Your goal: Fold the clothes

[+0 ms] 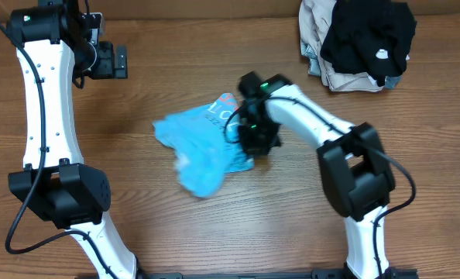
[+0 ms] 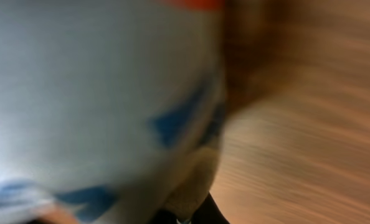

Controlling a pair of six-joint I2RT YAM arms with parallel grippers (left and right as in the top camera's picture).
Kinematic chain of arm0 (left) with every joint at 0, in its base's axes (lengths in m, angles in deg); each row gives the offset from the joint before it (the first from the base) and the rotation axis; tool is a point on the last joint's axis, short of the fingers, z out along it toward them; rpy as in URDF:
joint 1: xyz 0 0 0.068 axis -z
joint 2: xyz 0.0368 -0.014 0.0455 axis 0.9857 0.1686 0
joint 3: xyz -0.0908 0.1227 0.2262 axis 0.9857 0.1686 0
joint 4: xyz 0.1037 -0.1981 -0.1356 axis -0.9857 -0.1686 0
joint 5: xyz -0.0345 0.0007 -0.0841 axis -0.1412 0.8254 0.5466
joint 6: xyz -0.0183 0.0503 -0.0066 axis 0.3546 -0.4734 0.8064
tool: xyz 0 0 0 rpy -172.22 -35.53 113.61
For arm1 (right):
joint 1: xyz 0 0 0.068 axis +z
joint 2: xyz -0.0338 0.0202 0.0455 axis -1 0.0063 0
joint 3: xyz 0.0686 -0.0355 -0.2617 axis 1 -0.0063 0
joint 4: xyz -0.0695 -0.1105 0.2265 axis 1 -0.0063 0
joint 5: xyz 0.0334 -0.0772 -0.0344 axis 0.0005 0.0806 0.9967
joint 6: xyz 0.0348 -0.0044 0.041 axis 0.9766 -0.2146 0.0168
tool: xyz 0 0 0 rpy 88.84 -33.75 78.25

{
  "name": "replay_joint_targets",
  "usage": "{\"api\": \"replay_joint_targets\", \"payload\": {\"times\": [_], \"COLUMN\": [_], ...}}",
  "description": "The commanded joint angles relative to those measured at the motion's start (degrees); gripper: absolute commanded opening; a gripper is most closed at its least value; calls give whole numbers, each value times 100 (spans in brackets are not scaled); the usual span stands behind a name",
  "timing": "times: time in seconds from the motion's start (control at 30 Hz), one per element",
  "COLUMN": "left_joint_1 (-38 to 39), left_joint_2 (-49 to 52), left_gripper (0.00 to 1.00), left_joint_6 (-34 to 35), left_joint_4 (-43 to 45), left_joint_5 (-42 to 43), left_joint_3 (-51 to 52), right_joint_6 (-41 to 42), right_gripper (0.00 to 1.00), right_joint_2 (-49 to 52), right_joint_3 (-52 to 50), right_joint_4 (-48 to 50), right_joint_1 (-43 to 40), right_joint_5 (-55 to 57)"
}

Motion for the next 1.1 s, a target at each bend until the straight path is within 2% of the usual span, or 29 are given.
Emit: {"api": "replay_joint_targets", "payload": {"times": [0.0,0.07,0.13,0.17,0.23,0.37,0.47,0.57,0.8,1.07], "left_joint_1": [-7,-7,-7,-7,-7,-7,-7,-9,-9,-9], "left_joint_2": [-4,-4,-4,-4,-4,-4,-4,-4,-4,-4], "left_gripper": [100,100,100,100,100,100,100,100,100,100], "left_joint_6": [48,48,48,48,48,50,50,50,55,50], "left_joint_4": [33,31,33,31,31,48,46,61,125,125], "left_joint_5": [87,90,87,87,87,90,87,87,216,208], "left_joint_3": [22,22,22,22,22,22,22,22,22,22], "right_joint_6": [-225,-223,-225,-225,-304,-623,-625,-516,743,2186], "right_gripper": [7,33,64,73,80,82,82,73,69,68], "right_joint_2": [-81,-81,-81,-81,-92,-247,-549,-704,-702,-702], "right_joint_3": [-26,-24,46,116,337,793,820,817,321,-603], "right_joint_4": [109,389,466,446,275,-267,-529,-673,-103,570], "right_joint_1": [-763,-1233,-1576,-1746,-2048,-2262,-2057,-1537,-133,619], "right_joint_5": [557,439,184,-35,-632,-1801,-2092,-2079,-1478,-433]}}
